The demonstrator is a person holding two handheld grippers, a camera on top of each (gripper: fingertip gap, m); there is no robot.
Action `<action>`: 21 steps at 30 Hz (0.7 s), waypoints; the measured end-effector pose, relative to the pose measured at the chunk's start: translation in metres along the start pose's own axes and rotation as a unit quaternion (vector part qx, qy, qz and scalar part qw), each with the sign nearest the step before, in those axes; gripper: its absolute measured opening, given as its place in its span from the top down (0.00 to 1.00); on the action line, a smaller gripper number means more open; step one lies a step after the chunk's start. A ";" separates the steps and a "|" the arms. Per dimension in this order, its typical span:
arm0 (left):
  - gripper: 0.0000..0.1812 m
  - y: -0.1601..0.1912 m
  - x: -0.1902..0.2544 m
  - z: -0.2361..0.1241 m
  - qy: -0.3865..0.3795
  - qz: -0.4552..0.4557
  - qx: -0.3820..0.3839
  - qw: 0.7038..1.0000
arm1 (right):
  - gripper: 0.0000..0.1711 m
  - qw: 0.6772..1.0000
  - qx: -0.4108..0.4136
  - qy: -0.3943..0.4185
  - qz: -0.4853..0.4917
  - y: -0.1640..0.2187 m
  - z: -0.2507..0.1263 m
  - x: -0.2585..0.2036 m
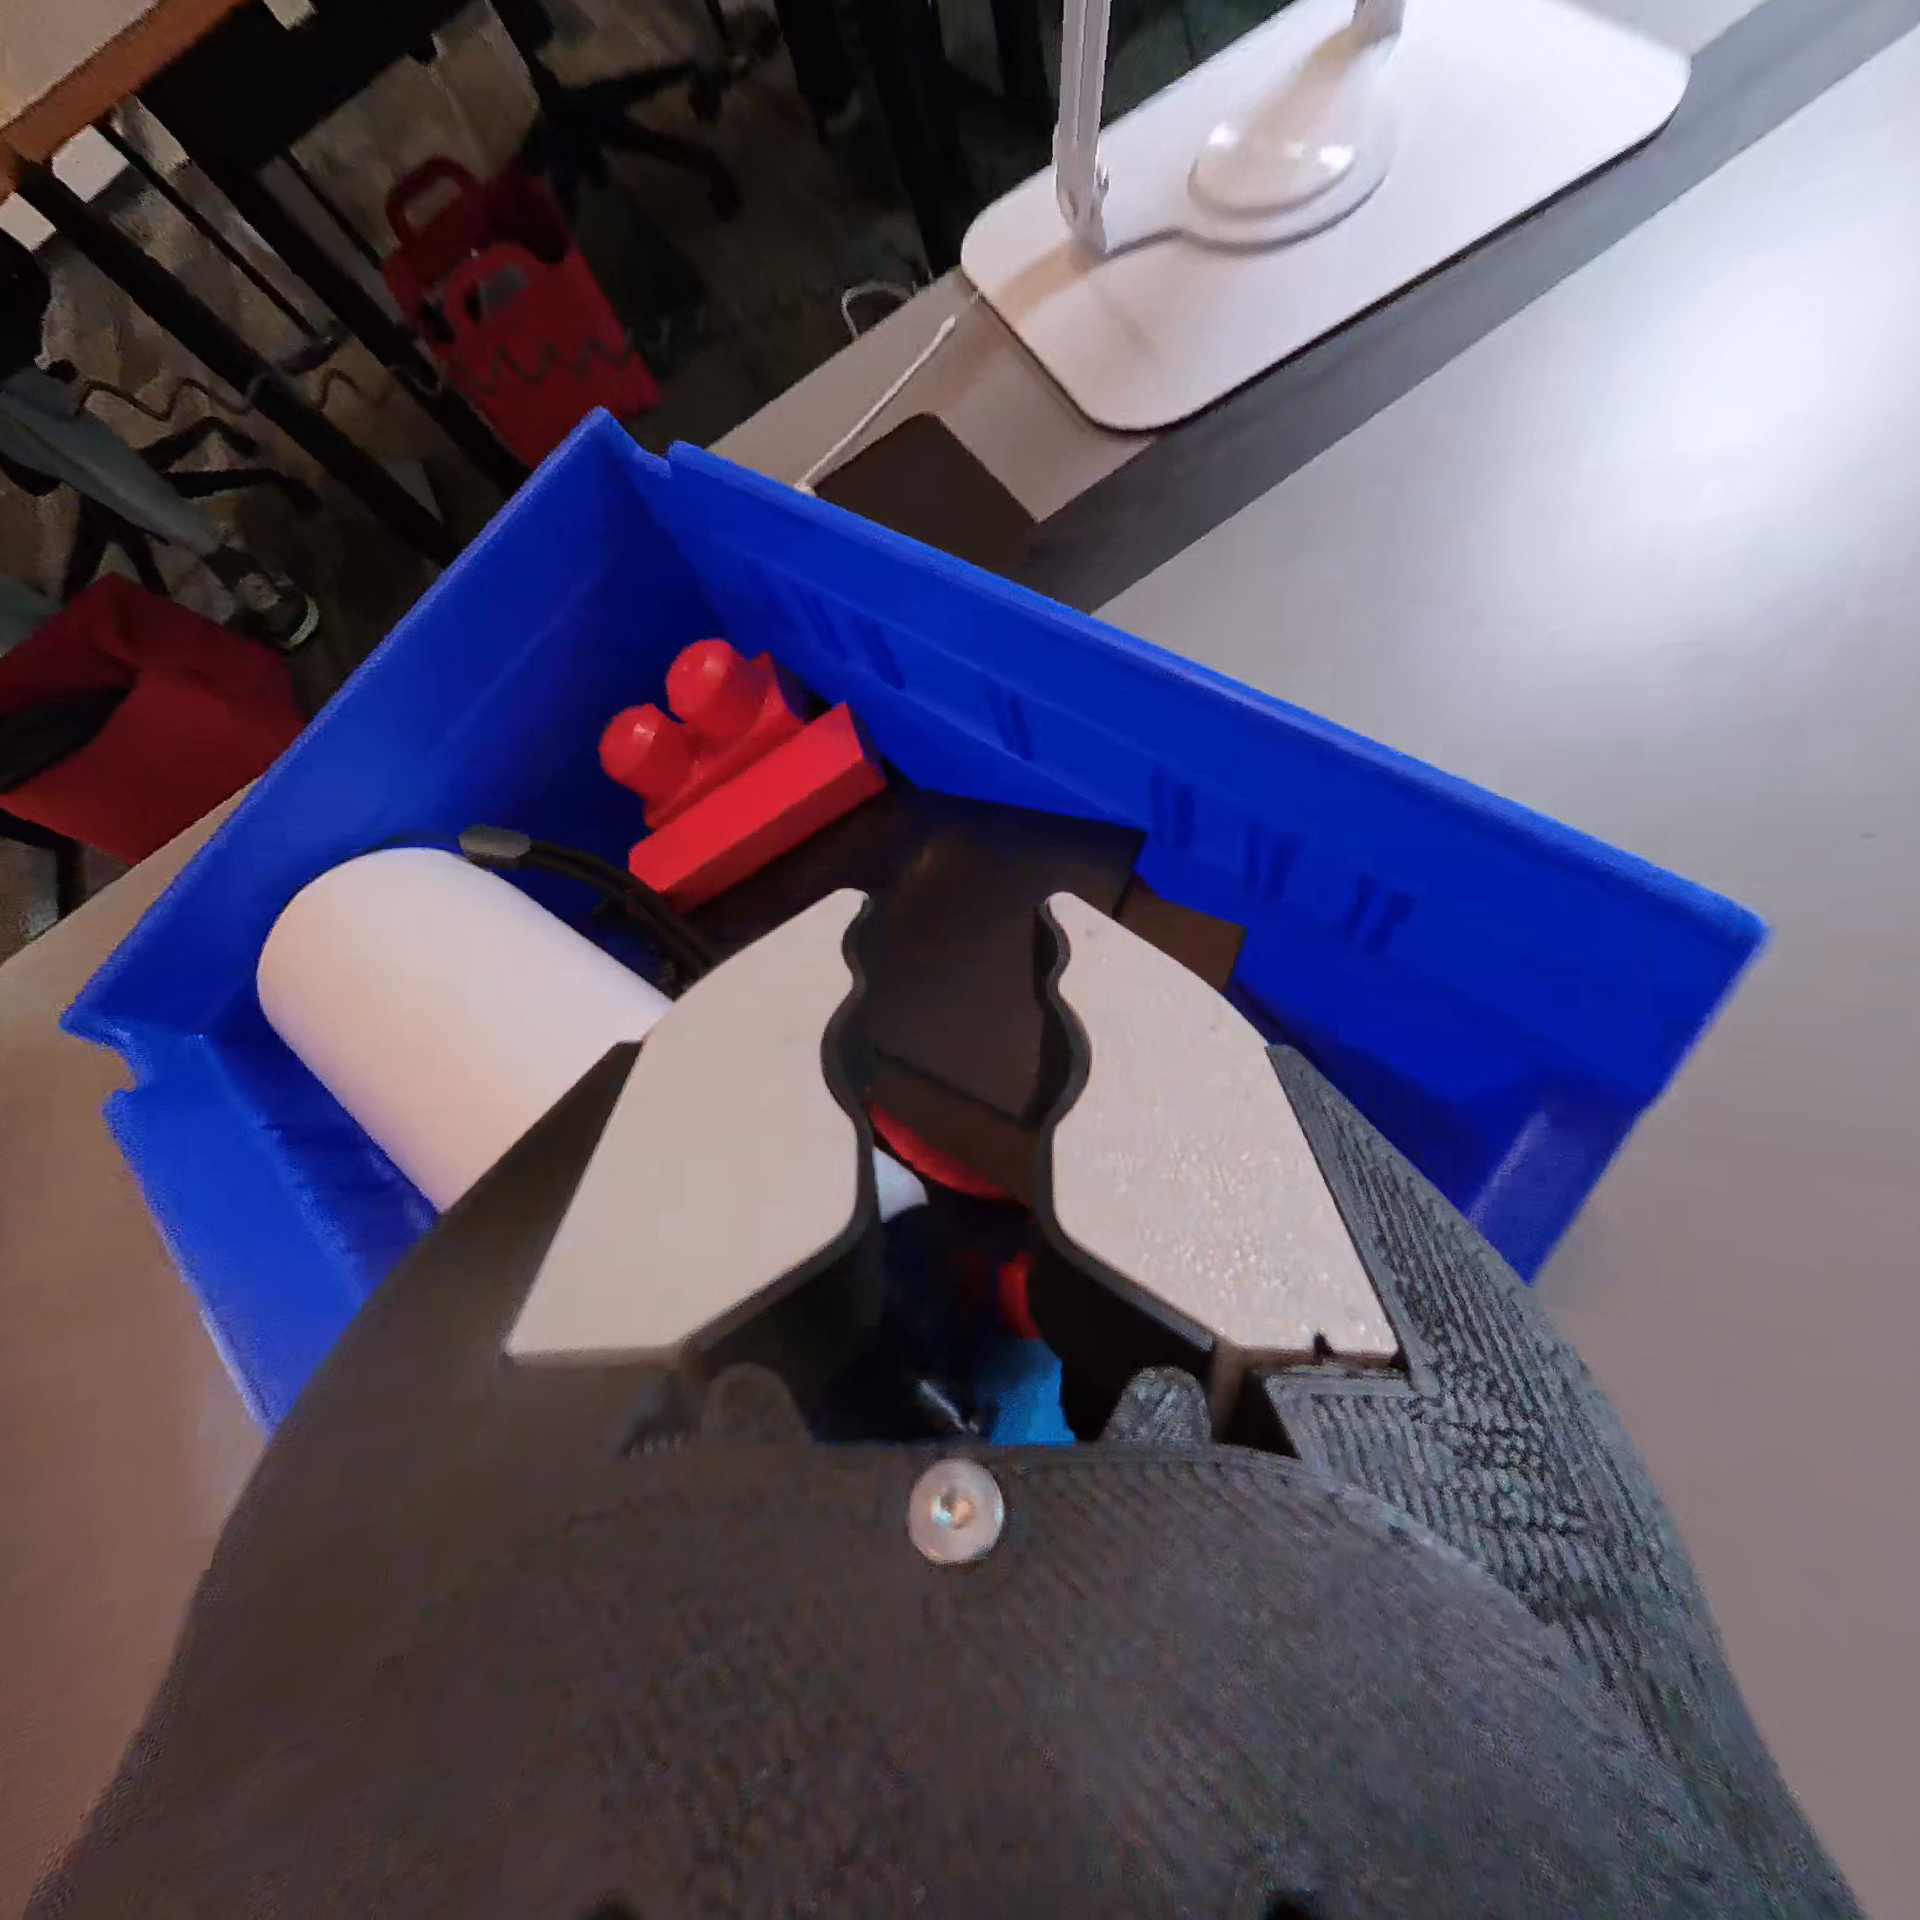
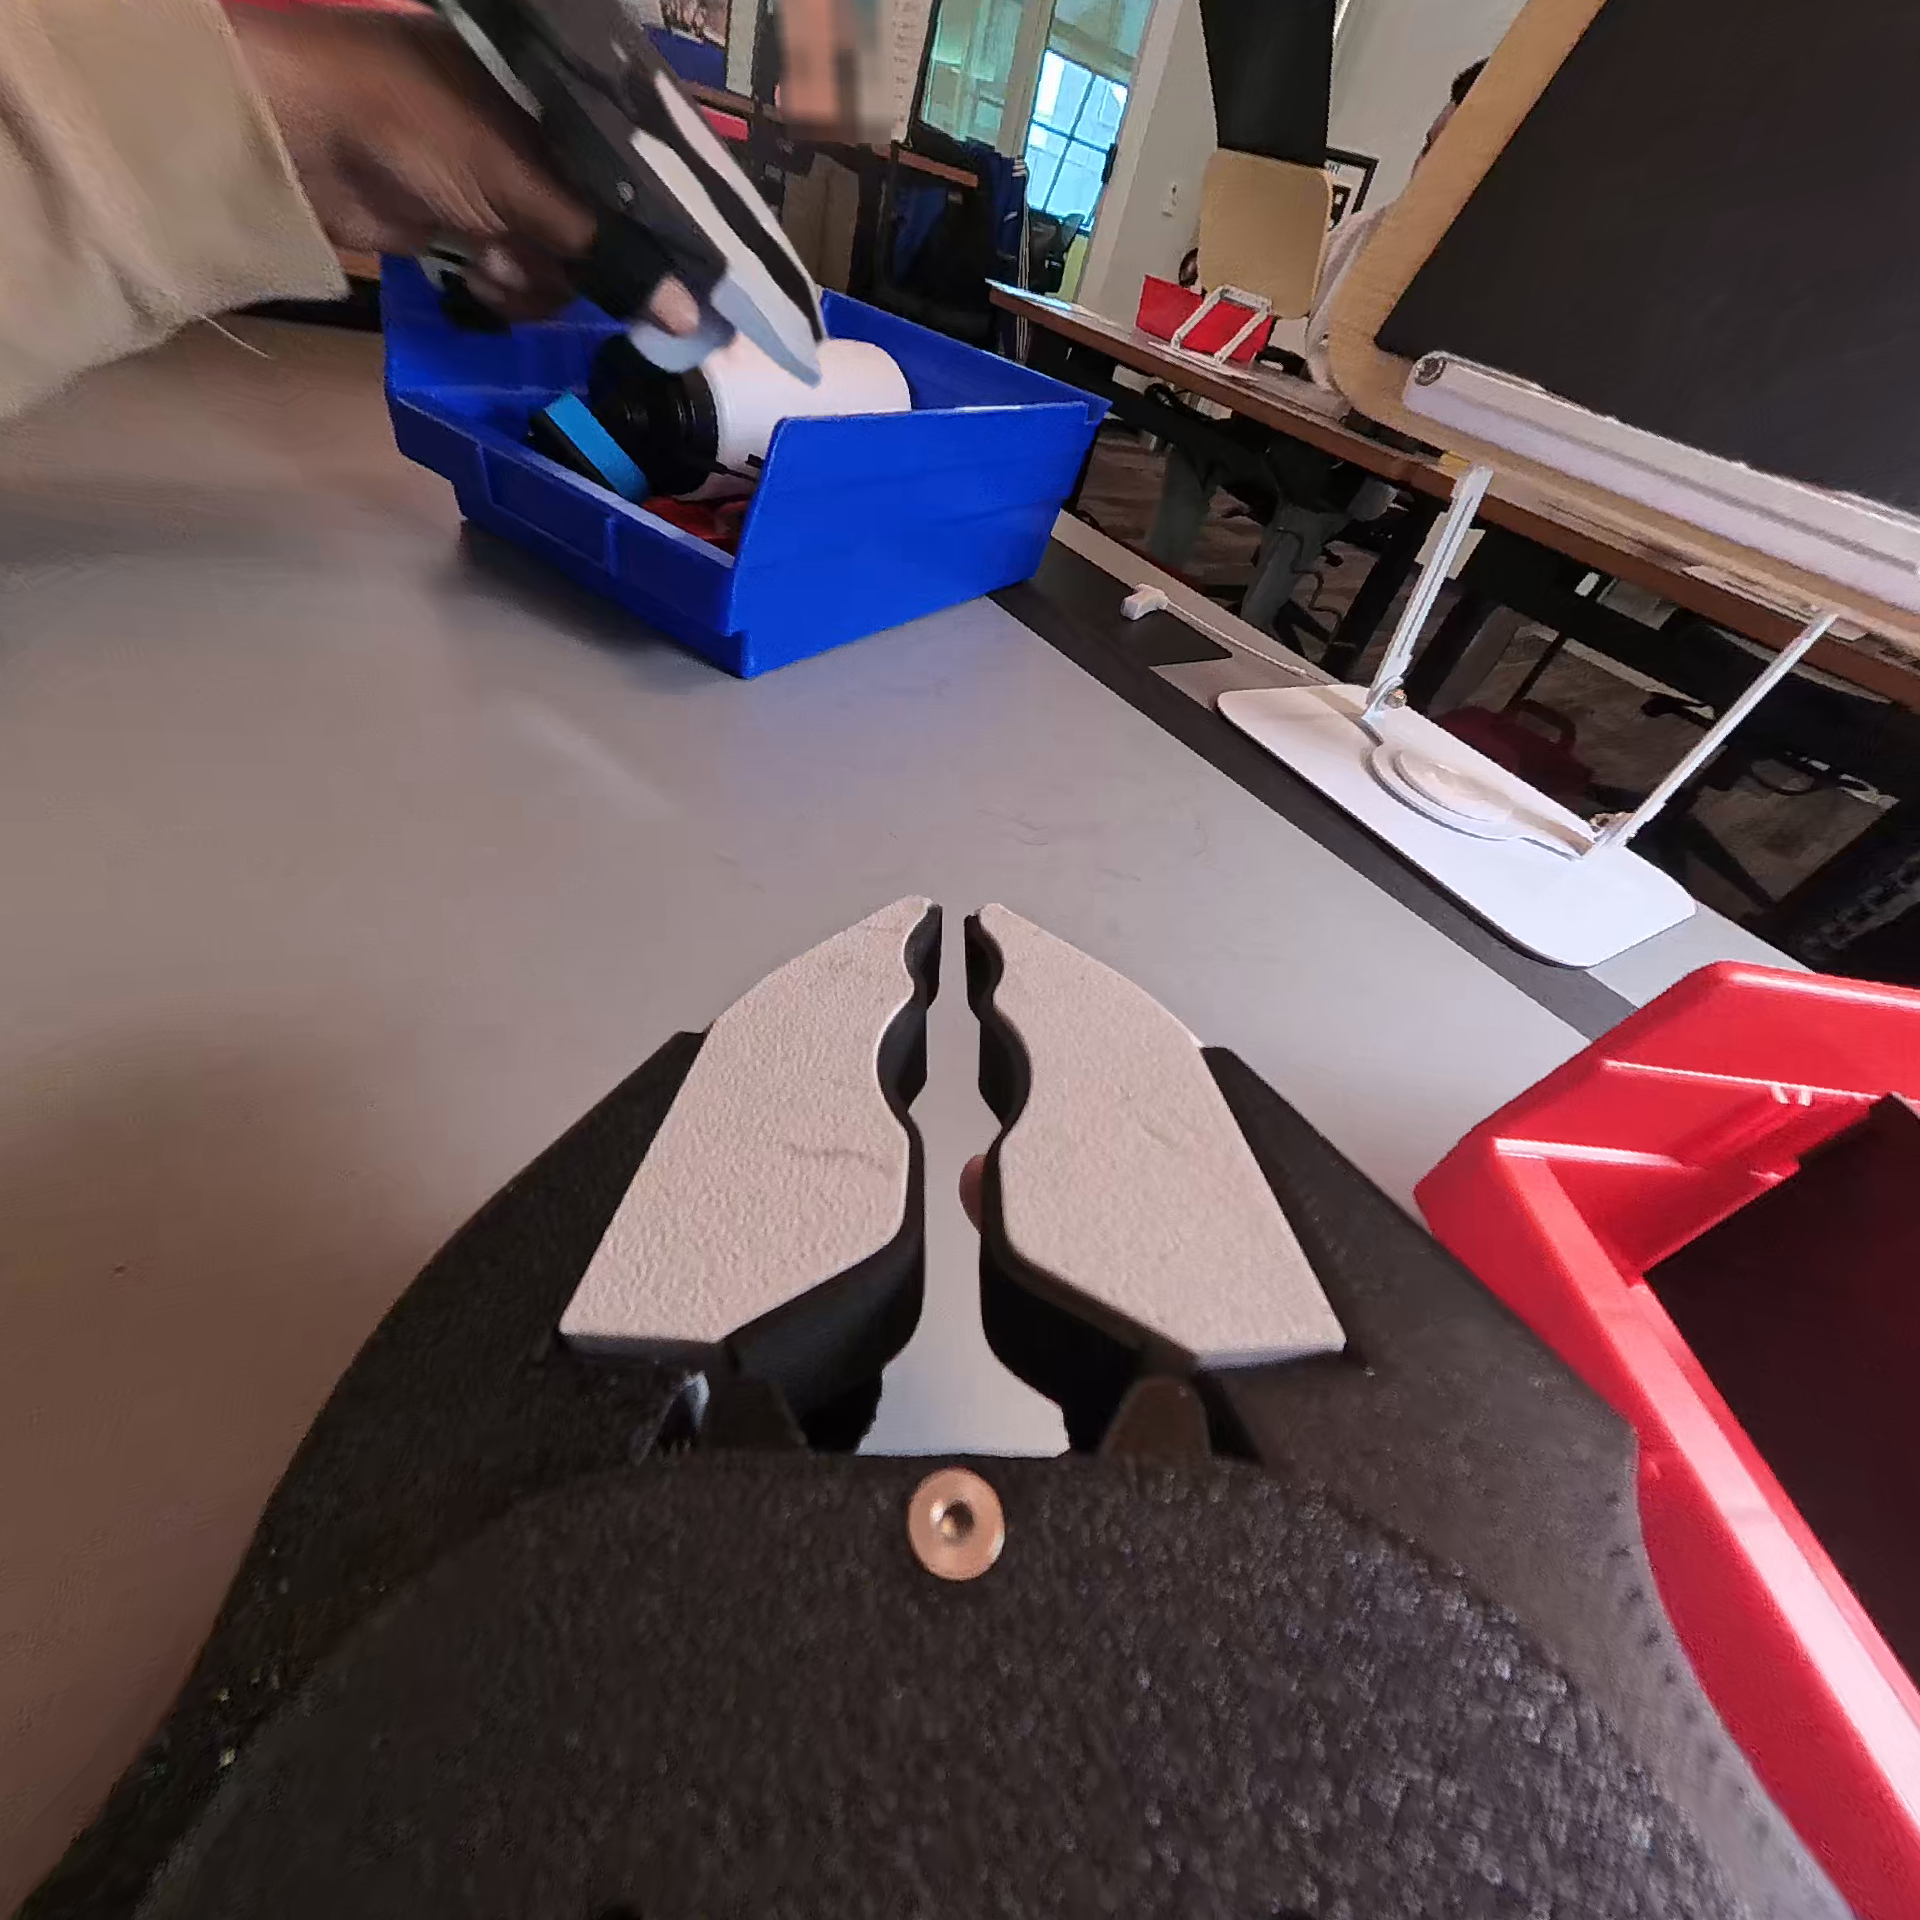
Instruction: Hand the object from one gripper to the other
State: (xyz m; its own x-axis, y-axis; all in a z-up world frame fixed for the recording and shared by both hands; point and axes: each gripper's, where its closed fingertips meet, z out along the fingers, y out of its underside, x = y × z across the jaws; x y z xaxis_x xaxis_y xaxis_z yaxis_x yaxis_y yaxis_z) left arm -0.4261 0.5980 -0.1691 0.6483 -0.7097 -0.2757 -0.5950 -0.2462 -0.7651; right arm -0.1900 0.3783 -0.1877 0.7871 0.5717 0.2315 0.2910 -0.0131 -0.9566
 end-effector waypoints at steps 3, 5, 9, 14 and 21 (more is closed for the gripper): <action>0.82 0.003 -0.013 0.026 0.008 0.055 -0.078 0.995 | 0.98 1.000 0.001 -0.003 0.005 -0.001 0.000 -0.002; 0.80 0.007 -0.024 0.045 0.029 0.078 -0.141 0.987 | 0.98 1.000 0.001 -0.003 0.001 0.000 0.000 -0.002; 0.78 0.017 -0.037 0.081 0.065 0.093 -0.237 0.965 | 0.98 1.000 -0.003 -0.001 -0.001 0.001 0.000 0.001; 0.75 0.017 -0.039 0.113 0.104 0.045 -0.277 0.954 | 0.98 1.000 -0.007 0.004 0.002 0.003 -0.001 0.005; 0.84 0.025 -0.054 0.126 0.023 0.106 -0.323 0.940 | 0.98 1.000 -0.023 0.004 -0.012 0.008 0.000 0.004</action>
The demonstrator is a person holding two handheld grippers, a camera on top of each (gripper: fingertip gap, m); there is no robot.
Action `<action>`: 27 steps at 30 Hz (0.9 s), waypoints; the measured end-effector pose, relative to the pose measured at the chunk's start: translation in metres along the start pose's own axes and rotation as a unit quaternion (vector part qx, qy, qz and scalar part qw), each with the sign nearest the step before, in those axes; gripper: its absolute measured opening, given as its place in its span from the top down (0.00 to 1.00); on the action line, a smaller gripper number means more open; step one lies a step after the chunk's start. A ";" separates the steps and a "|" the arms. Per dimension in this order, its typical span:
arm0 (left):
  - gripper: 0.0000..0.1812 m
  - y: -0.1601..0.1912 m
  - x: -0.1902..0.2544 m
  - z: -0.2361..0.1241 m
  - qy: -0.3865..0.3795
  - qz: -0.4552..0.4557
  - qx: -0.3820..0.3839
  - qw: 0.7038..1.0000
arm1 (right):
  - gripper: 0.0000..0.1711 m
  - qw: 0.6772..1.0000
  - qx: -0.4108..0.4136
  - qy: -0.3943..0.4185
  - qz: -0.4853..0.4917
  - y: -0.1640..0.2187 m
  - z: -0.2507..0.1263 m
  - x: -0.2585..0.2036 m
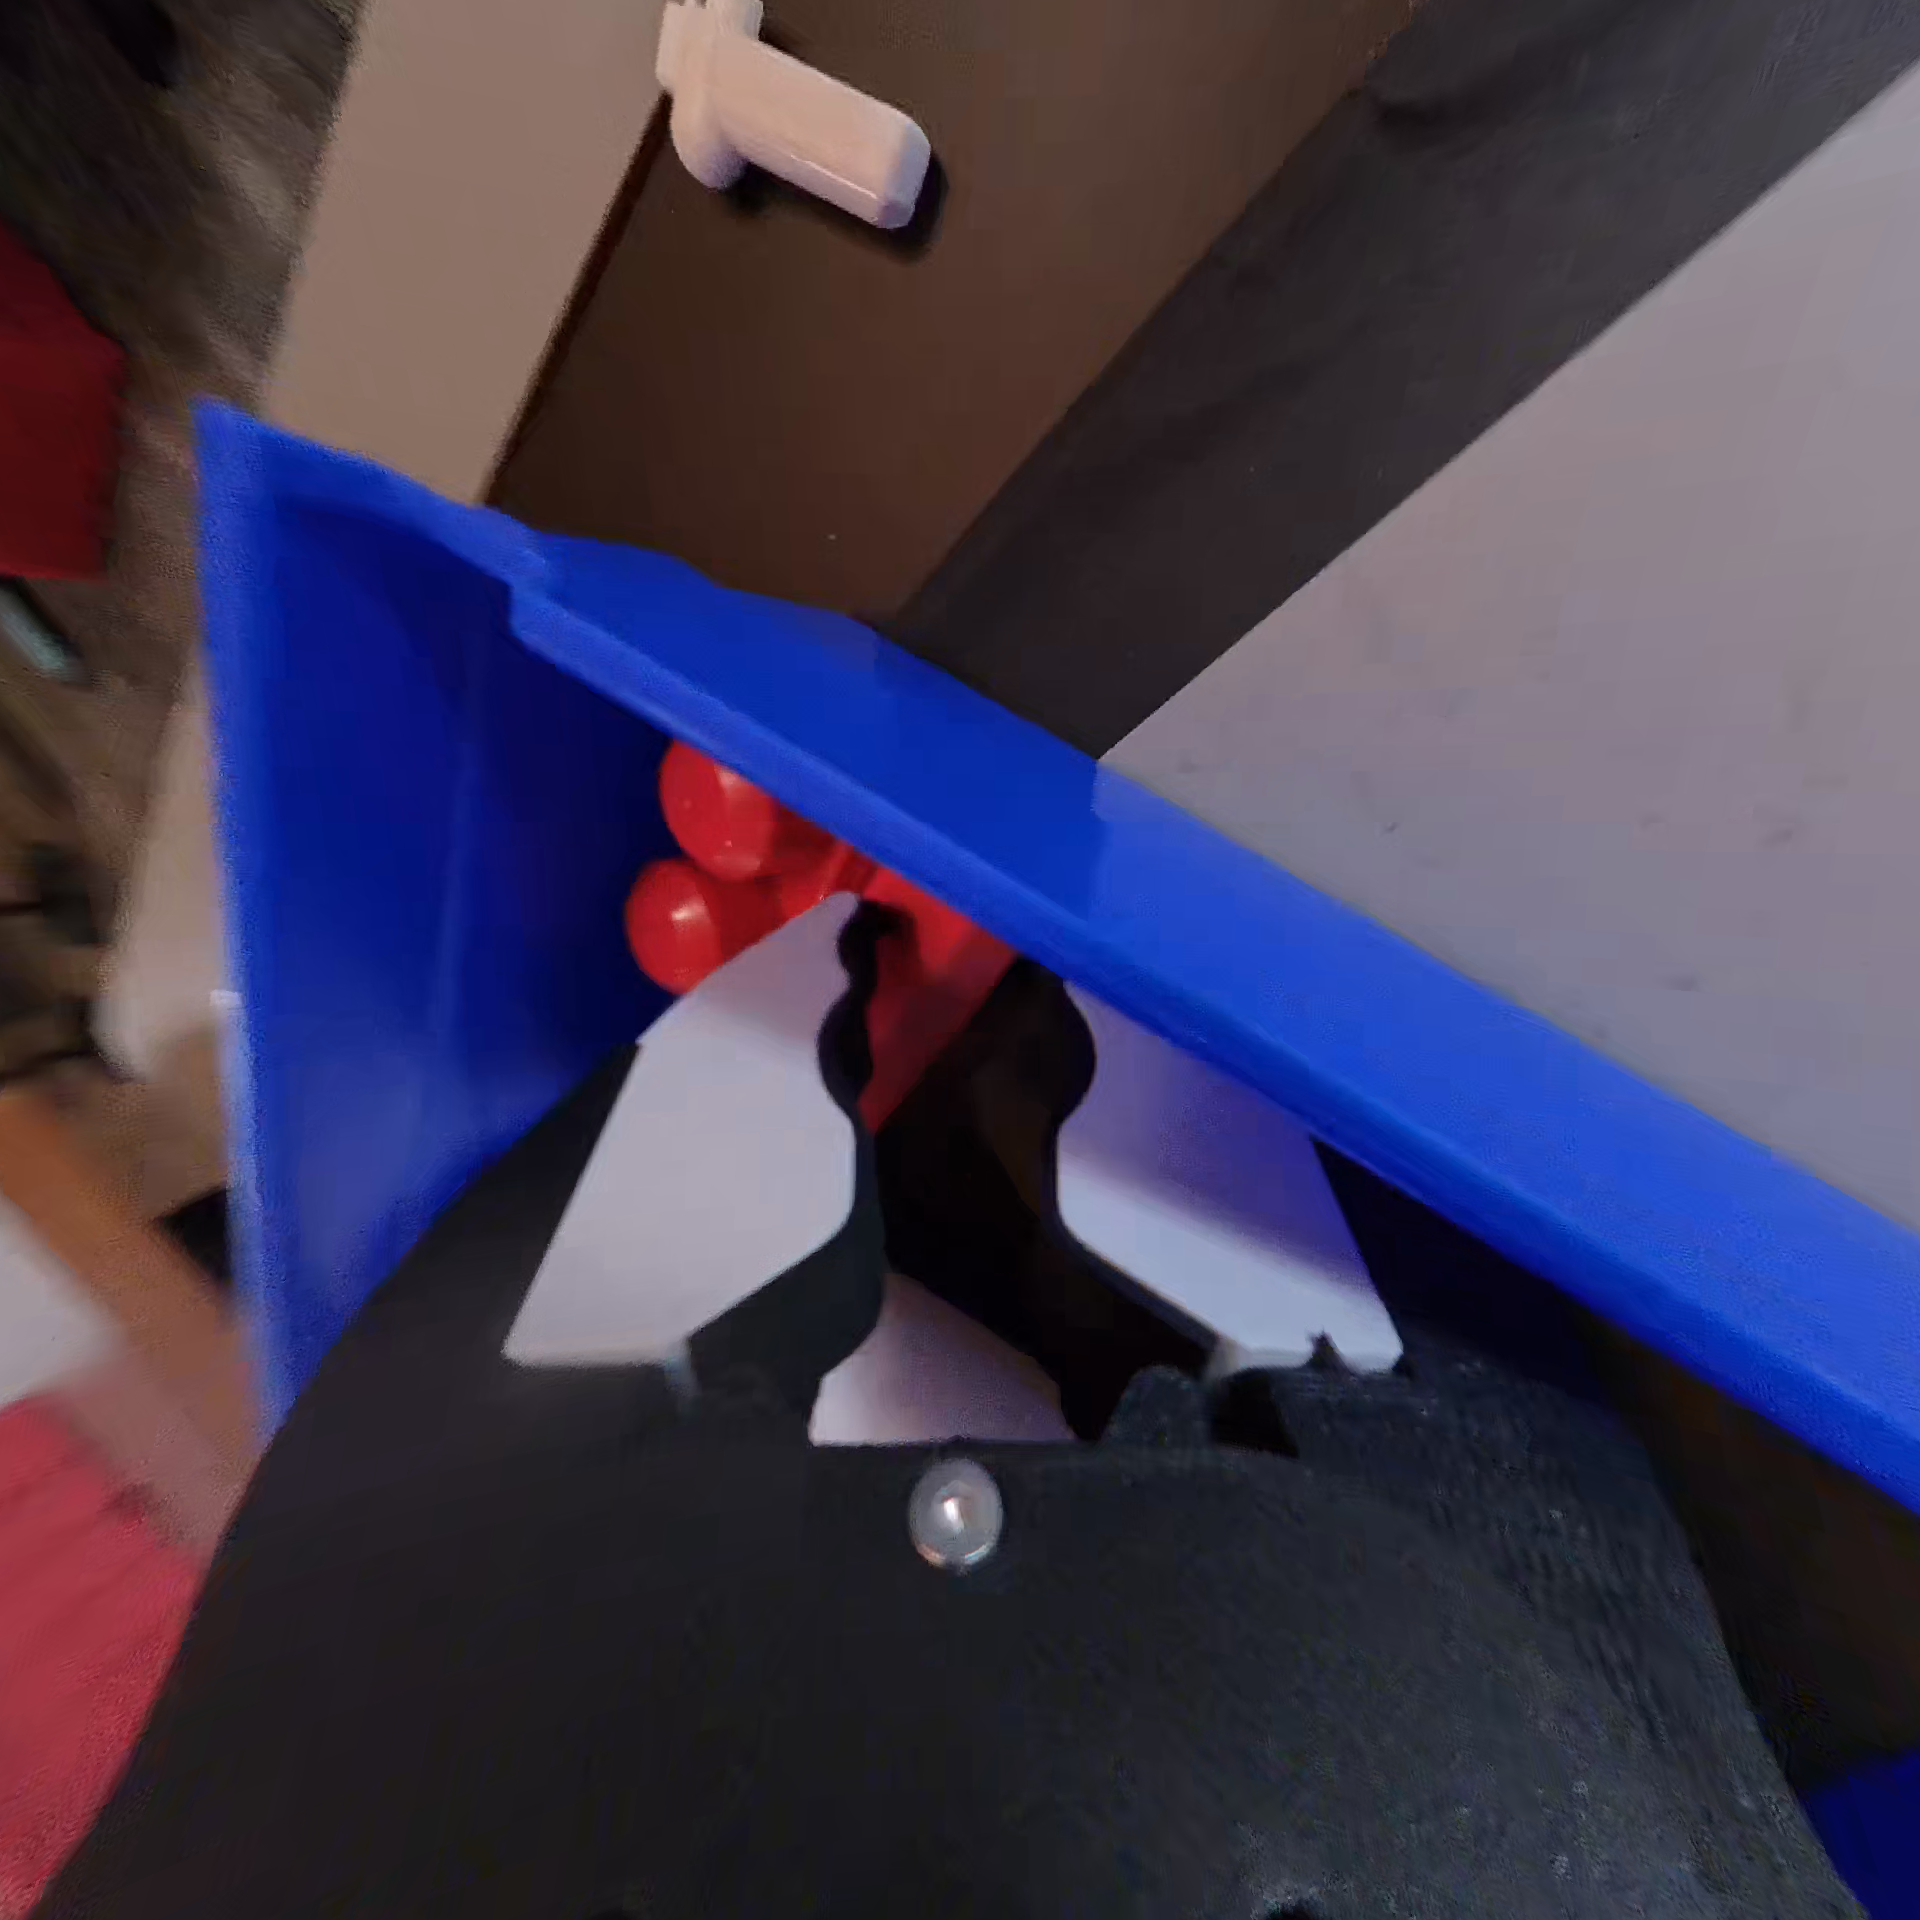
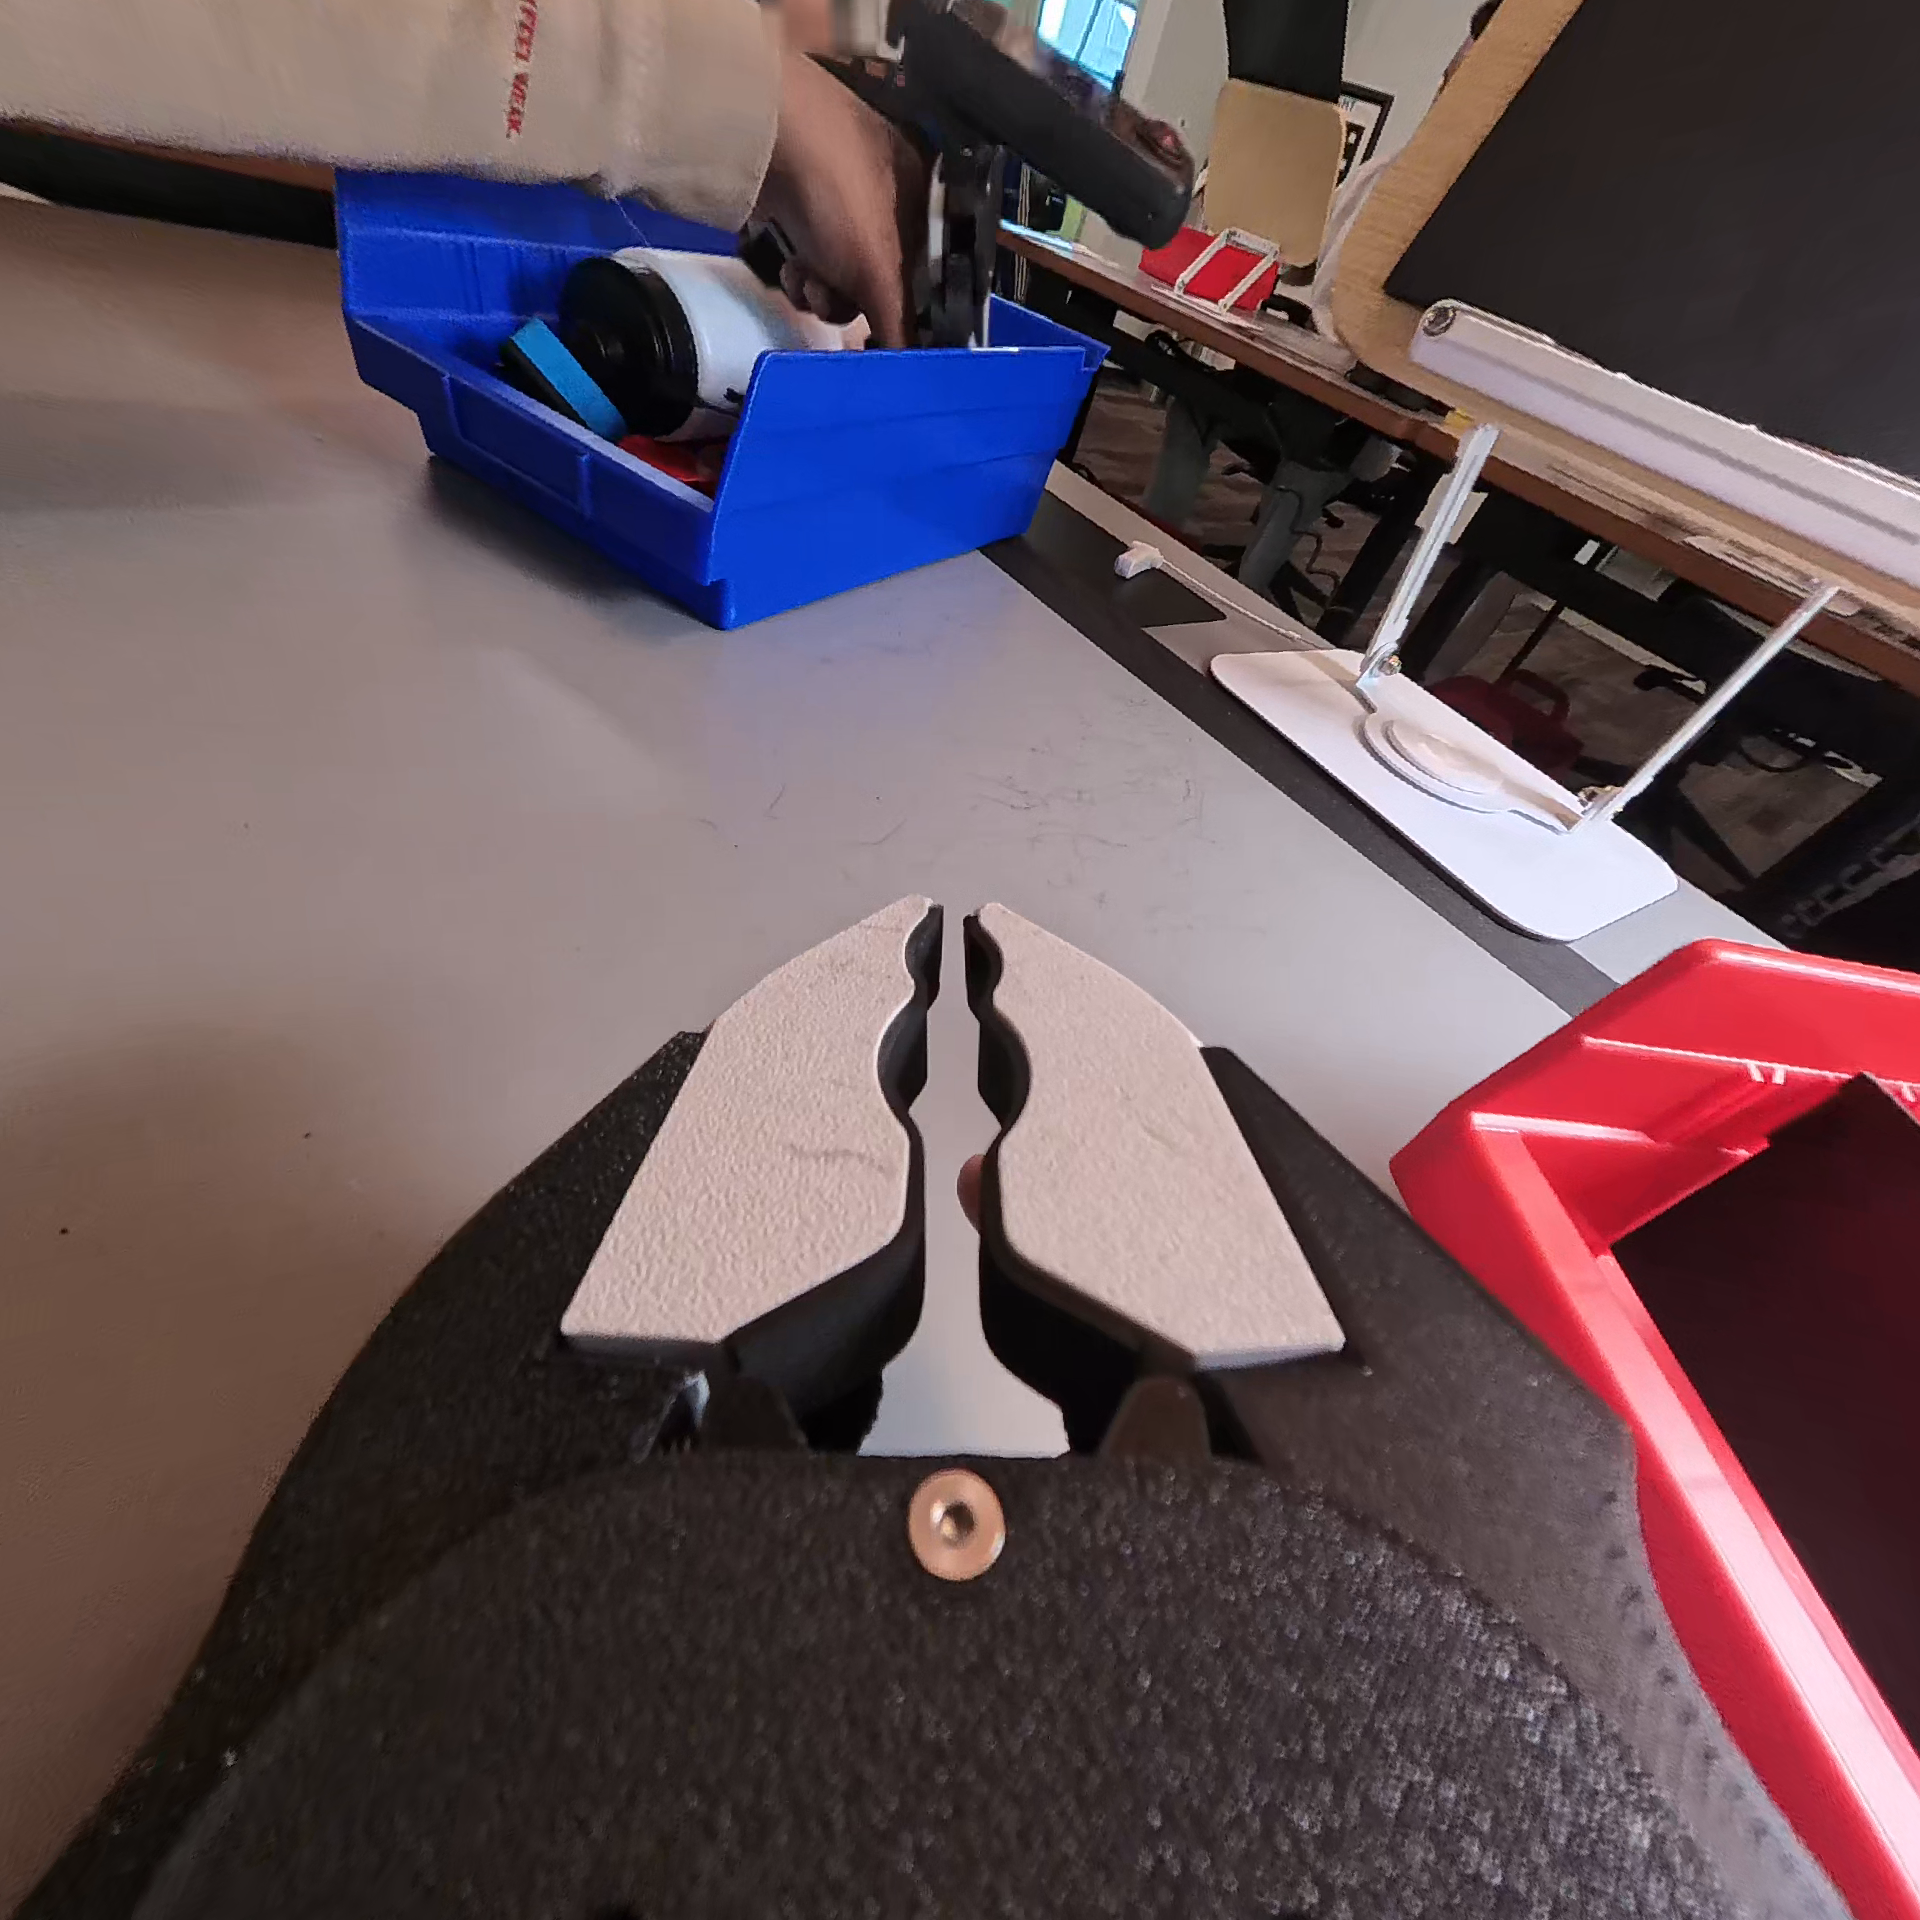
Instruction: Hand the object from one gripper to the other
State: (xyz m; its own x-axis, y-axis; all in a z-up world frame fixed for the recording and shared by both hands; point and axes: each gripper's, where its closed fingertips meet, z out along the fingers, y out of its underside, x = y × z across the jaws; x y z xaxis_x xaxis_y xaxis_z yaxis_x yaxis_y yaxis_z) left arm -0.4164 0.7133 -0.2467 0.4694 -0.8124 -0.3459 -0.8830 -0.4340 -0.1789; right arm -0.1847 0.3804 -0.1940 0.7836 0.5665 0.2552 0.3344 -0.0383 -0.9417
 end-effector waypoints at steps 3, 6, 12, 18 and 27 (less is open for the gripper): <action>0.90 -0.002 -0.006 -0.018 -0.063 0.067 0.000 0.996 | 0.99 1.000 -0.003 0.005 -0.010 0.001 0.000 -0.001; 0.91 -0.005 -0.015 -0.052 -0.092 0.073 0.036 0.992 | 0.99 1.000 -0.005 0.008 -0.022 0.001 -0.001 -0.001; 0.91 -0.019 -0.020 -0.174 -0.103 -0.008 0.271 0.957 | 0.99 1.000 0.007 0.007 -0.007 -0.003 -0.002 0.000; 0.91 -0.026 0.110 -0.324 0.225 -0.091 0.647 0.723 | 0.91 0.993 0.078 -0.035 0.079 -0.036 -0.003 -0.001; 0.91 -0.016 0.228 -0.446 0.469 -0.094 0.796 0.372 | 0.68 0.894 0.355 -0.163 0.219 -0.270 -0.040 0.000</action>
